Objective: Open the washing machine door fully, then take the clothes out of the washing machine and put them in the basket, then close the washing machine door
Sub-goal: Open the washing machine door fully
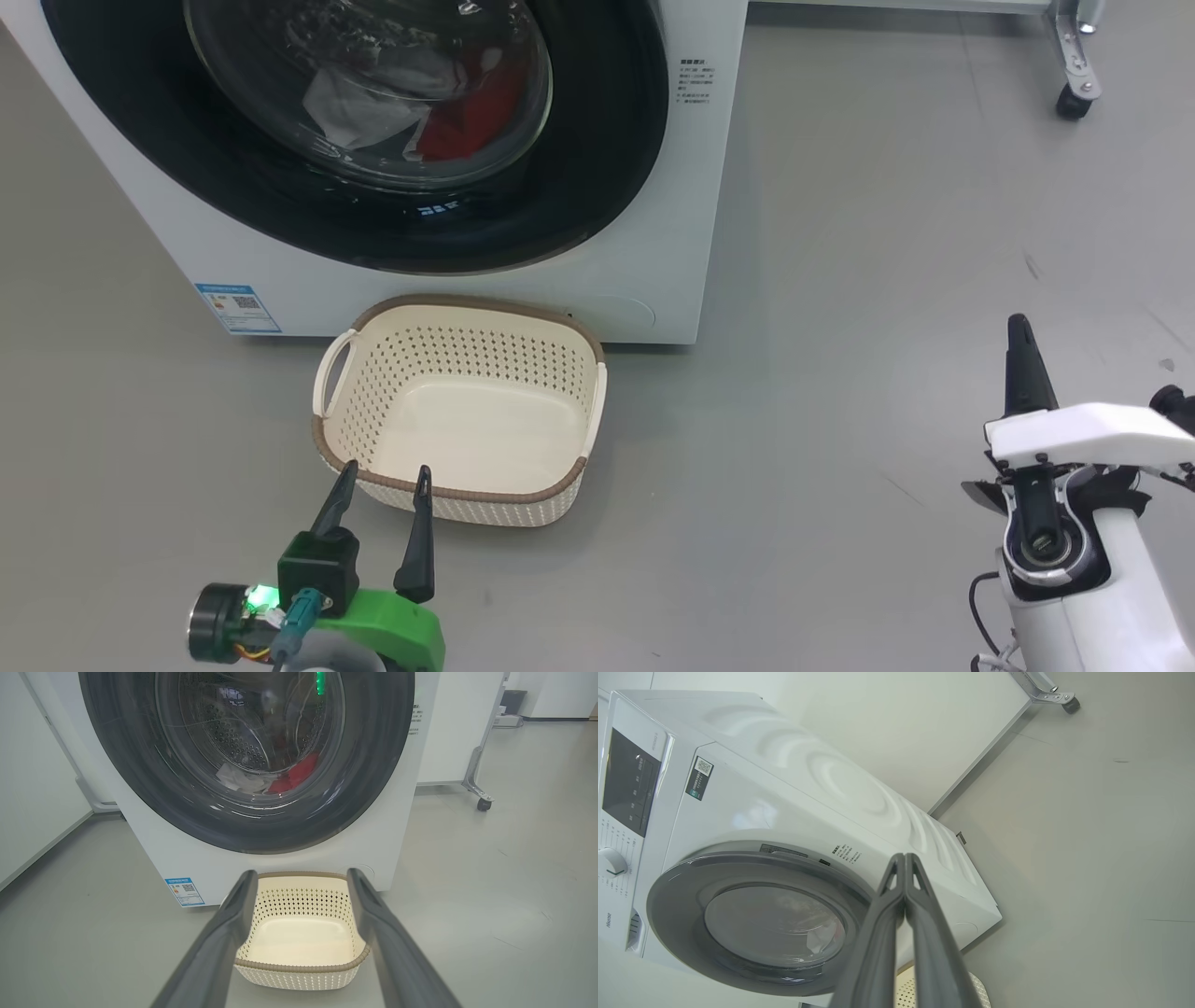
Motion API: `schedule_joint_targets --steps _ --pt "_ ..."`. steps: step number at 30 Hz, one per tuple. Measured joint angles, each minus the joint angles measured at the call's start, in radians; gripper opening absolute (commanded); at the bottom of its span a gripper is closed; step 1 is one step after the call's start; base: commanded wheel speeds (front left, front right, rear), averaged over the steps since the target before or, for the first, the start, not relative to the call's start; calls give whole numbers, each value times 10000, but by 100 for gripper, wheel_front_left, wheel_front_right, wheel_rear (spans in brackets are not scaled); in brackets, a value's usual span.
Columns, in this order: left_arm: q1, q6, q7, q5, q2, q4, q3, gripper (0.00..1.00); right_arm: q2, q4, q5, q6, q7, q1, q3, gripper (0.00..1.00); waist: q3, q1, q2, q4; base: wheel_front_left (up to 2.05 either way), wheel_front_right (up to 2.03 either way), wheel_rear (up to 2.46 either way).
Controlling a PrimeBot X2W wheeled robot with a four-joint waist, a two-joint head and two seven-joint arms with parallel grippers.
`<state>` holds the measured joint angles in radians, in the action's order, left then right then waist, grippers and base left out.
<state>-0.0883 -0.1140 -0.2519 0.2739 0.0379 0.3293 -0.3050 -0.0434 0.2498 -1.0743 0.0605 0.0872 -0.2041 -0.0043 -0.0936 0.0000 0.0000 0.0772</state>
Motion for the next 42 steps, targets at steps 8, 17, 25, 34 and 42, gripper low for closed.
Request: schedule_joint_targets --steps 8,17,25,34,42 --pt "-276 0 -2 73 0 -109 -113 100 -21 -82 -805 -12 -1009 -1328 -299 0 -466 0 0 407 0 0 0" --pt "-690 0 -2 153 -4 -222 -324 100 -330 -10 -1356 -393 -1981 -2715 -583 0 -1122 0 0 843 0 0 0" --pt "-1013 -2 -2 253 -4 -366 -512 100 -433 123 -1864 -637 -2583 -3859 -688 0 -1674 0 0 1164 0 0 0" --pt "-1340 -2 -2 518 -12 -472 -936 100 -788 389 -2366 -989 -3279 -5371 -863 0 -2337 0 0 1602 0 0 0" --pt "-1582 -42 -2 769 -13 -502 -1179 100 -1018 917 -2757 -1168 -4111 -6316 -788 0 -2790 1 0 2053 0 0 0"
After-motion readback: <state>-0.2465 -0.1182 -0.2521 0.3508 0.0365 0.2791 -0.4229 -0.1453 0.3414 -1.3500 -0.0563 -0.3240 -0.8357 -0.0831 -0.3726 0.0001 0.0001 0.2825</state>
